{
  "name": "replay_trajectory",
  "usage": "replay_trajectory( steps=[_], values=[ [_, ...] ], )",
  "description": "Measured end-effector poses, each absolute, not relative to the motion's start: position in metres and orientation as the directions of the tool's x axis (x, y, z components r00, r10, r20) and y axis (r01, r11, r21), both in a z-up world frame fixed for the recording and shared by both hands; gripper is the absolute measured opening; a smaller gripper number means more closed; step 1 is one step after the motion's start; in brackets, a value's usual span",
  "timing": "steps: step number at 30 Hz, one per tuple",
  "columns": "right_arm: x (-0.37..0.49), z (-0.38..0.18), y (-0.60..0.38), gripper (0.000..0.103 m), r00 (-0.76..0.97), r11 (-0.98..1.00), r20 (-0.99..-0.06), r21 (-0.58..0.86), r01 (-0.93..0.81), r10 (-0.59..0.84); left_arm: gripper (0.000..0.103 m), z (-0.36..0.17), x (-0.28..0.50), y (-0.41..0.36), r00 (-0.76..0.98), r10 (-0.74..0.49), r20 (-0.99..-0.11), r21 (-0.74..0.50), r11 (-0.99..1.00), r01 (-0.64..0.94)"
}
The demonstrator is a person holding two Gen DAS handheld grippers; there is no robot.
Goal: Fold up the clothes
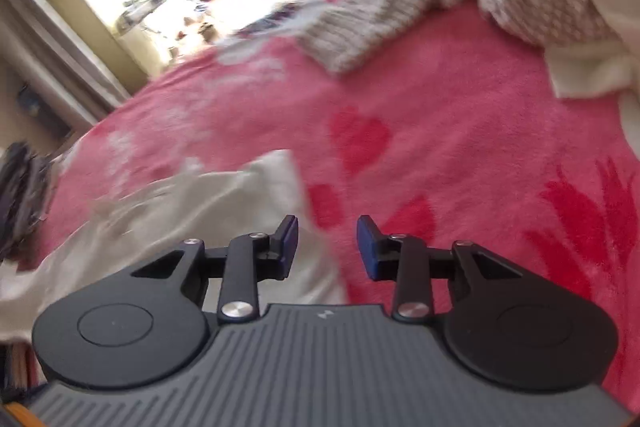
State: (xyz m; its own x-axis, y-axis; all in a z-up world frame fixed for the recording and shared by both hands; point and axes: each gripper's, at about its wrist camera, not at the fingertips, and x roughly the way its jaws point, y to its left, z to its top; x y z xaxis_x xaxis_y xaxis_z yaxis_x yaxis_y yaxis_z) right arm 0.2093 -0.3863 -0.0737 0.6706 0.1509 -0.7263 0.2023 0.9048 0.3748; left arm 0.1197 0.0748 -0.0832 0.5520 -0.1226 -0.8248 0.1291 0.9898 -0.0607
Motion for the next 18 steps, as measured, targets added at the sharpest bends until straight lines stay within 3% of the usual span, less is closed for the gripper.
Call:
replay_trajectory(
  steps=[4, 10, 14, 18],
  values=[
    [0.202, -0.057, -0.315, 0.032, 0.632, 0.902, -0.699, 0.433, 0.002, 0.334, 0.031, -0.07, 0.113, 0.095, 0.571, -0.095, -0.815, -0.078, 0.995, 0.054],
    [0.196, -0.079, -0.157, 0.032, 0.472, 0.844, -0.7, 0.439, -0.309, 0.536, 0.036, -0.052, 0.095, 0.132, 0.594, -0.051, -0.803, -0.118, 0.99, -0.074],
    [0.202, -0.105, -0.072, 0.031, 0.445, 0.835, -0.725, 0.34, -0.433, 0.526, 0.037, -0.046, 0.079, 0.158, 0.606, -0.027, -0.795, -0.143, 0.979, -0.143],
    [0.208, -0.113, -0.053, 0.031, 0.488, 0.865, -0.73, 0.293, -0.408, 0.478, 0.041, -0.038, 0.061, 0.19, 0.638, -0.012, -0.77, -0.188, 0.96, -0.208]
  ],
)
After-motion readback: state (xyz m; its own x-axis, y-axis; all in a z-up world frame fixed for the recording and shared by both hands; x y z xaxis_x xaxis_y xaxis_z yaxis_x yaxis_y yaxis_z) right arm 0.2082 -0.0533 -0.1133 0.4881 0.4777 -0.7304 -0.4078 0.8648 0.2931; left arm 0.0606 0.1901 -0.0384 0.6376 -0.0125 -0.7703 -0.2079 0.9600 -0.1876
